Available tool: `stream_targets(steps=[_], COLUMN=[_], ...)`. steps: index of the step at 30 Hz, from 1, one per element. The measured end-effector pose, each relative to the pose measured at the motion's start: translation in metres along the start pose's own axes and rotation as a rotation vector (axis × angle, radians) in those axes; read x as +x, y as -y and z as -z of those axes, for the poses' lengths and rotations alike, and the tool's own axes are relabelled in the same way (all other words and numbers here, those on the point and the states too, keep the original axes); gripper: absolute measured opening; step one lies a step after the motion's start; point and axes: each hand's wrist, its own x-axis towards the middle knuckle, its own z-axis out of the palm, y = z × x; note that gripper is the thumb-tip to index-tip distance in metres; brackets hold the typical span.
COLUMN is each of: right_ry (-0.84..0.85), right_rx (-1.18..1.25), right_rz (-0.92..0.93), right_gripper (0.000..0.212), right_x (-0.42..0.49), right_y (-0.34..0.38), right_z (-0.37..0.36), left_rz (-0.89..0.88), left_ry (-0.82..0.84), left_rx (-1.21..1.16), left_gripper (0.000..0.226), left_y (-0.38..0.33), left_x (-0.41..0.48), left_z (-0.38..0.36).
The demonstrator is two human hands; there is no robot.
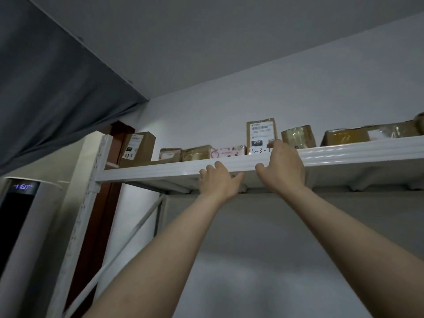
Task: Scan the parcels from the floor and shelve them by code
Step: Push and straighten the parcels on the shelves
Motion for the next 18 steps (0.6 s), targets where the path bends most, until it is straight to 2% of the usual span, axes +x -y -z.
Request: stream_targets(steps=[7,18], right_ry=[0.005,-0.024], right_rx=[0.063,0.153], right_rz=[0.011,0.079], right_gripper=[0.049,0.046], right_x=[0.016,0.058], right_y=[0.079,0.159], right_z=[-0.069,-0.185], left_rz=[-0.010,-0.042], left_ry=[-0.022,-0.174], left_rx=[-0.040,-0.022], left_gripper=[0.065,0.064], left_y=[0.099,0.221], left_x=[0.043,0.131], left_z=[0.023,0.019])
